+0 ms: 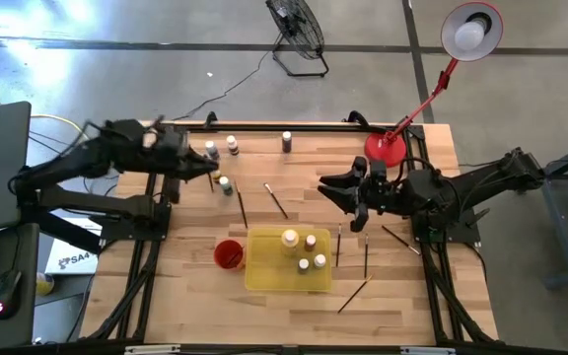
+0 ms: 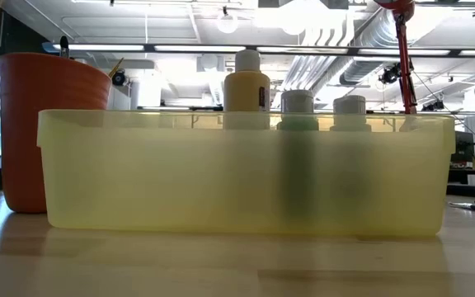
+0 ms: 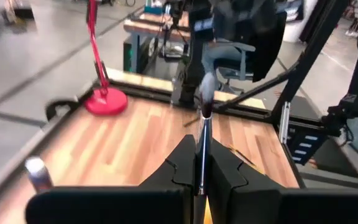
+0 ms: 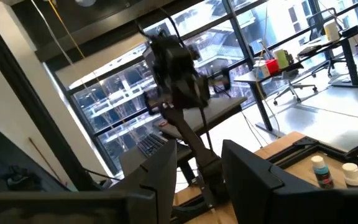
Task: Pick & Place Paint Supplies
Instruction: Put the silver paintbrush into the orange cup
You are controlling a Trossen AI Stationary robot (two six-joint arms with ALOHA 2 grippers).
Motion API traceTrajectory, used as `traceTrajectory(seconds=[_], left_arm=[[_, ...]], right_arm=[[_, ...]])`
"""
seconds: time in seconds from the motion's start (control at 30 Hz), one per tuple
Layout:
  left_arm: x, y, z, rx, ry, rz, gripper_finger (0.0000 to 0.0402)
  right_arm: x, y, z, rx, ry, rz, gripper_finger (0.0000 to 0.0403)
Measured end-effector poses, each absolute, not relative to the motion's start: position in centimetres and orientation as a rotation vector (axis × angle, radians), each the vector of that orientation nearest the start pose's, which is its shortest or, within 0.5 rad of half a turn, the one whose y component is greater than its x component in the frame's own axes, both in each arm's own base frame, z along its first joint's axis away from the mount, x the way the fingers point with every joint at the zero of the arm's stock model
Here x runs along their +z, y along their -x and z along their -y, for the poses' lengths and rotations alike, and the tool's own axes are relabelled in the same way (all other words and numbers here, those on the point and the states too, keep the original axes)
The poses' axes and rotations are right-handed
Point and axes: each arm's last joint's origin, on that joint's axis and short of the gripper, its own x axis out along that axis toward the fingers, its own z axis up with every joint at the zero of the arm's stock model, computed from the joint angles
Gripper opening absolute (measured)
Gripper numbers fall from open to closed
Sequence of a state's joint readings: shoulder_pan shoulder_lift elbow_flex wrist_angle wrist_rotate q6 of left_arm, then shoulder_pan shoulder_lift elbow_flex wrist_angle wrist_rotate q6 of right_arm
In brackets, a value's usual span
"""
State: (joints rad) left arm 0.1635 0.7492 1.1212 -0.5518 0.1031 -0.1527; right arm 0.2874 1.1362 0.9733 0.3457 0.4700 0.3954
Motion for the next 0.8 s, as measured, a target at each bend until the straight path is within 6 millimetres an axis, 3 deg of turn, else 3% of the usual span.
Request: traceTrajectory(seconds=[0.2,0.4,0.53,0.8], left_arm=[[34.3,-14.5,-1.6,-0.103,0.286,-0.096,0.0010],[28.2,-14.5,-1.2,-0.217,0.354,-0.079,0.0010],[26.6,-14.4,0.0,-0.287,0.383,-0.115,0.0010],[26.6,-14.7,2.8,-0.285,0.314,-0.098,0.0010]], right_arm=[[37.9,-24.6,-5.9,-0.149,-0.460,0.204,0.0119],[37.8,-24.6,-5.9,-0.151,-0.457,0.194,0.0119],[37.7,-24.6,-5.9,-0.165,-0.452,0.182,0.0119],[37.5,-24.6,-5.6,-0.263,-0.453,0.186,0.0119]])
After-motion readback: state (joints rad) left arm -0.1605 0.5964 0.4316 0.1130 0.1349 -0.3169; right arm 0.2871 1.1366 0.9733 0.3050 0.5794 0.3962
